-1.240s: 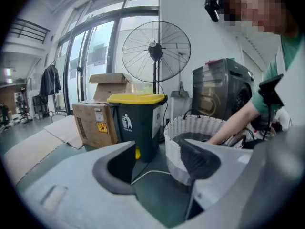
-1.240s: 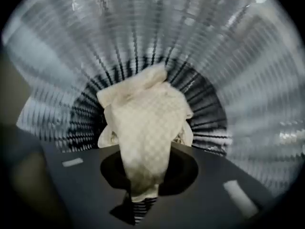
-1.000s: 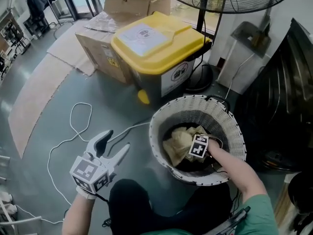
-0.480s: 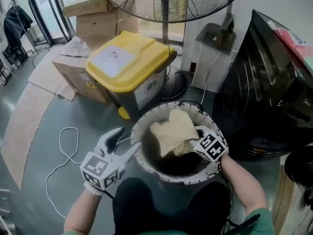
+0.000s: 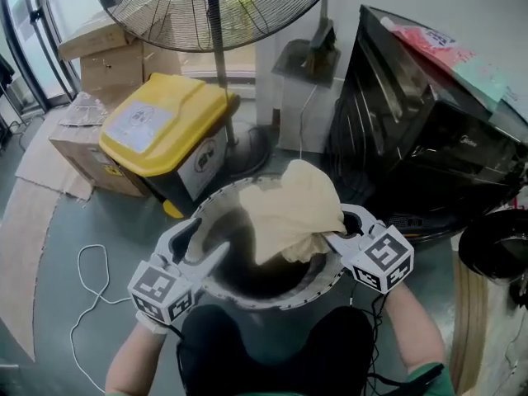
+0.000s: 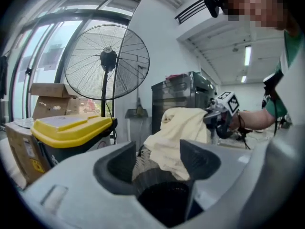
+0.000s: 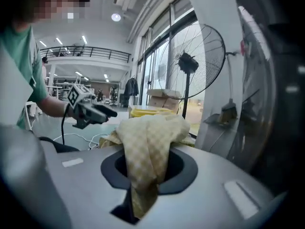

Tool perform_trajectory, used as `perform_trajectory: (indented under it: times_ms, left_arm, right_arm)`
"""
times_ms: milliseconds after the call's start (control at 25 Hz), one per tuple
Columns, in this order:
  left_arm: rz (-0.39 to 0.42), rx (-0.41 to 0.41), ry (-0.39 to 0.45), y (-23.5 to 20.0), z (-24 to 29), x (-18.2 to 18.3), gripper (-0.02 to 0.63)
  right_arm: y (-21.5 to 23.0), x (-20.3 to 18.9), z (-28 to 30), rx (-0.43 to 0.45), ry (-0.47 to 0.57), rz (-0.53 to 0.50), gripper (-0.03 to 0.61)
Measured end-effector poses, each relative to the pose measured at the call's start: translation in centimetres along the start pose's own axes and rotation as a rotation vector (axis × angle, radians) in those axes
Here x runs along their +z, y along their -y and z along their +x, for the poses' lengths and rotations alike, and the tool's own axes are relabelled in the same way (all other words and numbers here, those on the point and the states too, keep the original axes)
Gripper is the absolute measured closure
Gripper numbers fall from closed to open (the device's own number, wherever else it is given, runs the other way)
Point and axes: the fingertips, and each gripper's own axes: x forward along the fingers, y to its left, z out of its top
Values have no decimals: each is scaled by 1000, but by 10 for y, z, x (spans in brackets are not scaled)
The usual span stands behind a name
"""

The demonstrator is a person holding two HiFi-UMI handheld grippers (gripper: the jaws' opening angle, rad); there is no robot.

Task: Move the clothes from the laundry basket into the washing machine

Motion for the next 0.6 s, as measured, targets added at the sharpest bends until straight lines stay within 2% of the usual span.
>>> perform_trajectory:
  times_ms: [160,400,600]
  left_arm:
    - [1,-49,8,17,18,12,325]
    - [-2,-143,27,54,53,27,326]
    - [-20,-228,31,76,78,23,325]
  right_arm:
    - [10,29,-59,-71,113,48,511]
    - [34,43,-152,-207,237,85,511]
    - [31,41,-213,-333,270,77,511]
